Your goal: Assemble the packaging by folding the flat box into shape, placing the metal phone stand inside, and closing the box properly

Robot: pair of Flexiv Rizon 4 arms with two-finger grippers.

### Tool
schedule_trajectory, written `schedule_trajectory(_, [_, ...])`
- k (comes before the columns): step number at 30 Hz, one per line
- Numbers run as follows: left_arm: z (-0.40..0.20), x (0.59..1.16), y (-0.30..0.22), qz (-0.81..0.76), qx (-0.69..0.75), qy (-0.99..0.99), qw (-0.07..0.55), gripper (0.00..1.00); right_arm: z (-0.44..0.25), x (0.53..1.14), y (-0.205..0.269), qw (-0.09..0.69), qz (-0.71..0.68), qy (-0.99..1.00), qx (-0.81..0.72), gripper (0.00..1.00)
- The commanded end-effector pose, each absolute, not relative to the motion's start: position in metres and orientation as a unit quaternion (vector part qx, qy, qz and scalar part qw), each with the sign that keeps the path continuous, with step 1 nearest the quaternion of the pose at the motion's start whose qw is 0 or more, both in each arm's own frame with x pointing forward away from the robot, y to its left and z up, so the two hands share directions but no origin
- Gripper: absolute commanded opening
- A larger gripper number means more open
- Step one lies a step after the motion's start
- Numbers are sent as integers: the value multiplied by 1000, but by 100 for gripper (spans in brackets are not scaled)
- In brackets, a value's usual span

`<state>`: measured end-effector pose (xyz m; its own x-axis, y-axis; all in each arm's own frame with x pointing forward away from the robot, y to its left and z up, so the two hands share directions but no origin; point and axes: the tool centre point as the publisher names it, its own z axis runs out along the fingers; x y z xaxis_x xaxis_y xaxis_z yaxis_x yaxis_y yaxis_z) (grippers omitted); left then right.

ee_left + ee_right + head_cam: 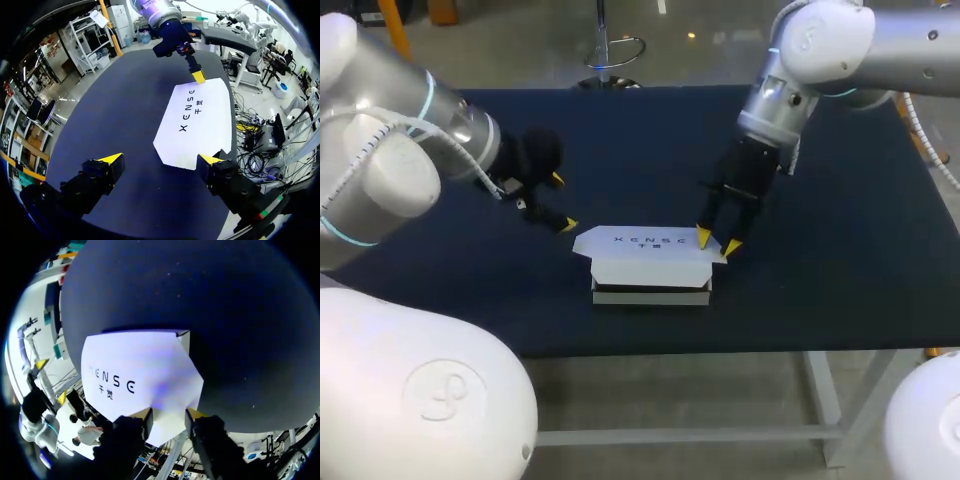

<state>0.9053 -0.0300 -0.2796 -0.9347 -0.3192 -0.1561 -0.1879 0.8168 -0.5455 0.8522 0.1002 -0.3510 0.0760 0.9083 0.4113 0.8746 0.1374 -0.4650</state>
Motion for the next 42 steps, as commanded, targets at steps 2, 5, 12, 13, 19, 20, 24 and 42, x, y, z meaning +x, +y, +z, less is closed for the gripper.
schedule_trajectory(2, [-282, 904, -39, -98, -250, 956, 120, 100, -352, 853, 101, 327, 25, -680, -656, 46])
schedule_trajectory(5, [-282, 904, -39, -98, -250, 956, 120, 100, -353, 852, 101, 325, 23, -680, -657, 46])
schedule_trajectory(12, [-286, 913, -56, -3, -420, 908, 14, 100, -355, 852, 99, 325, 20, -677, -660, 45])
schedule_trajectory(13, [-287, 912, -58, 3, -439, 899, 8, 100, -356, 852, 99, 325, 20, -677, -660, 45])
schedule_trajectory(19, [-293, 907, -61, 71, -573, 813, 77, 100, -357, 852, 99, 324, 19, -676, -662, 45])
schedule_trajectory(20, [-293, 907, -61, 71, -573, 813, 77, 100, -357, 852, 99, 323, 19, -676, -662, 45])
schedule_trajectory(24, [-293, 907, -61, 71, -573, 813, 77, 100, -357, 852, 99, 322, 17, -675, -663, 46])
schedule_trajectory(42, [-300, 908, -77, 129, -631, 751, -146, 100, -361, 853, 101, 316, 15, -673, -669, 45])
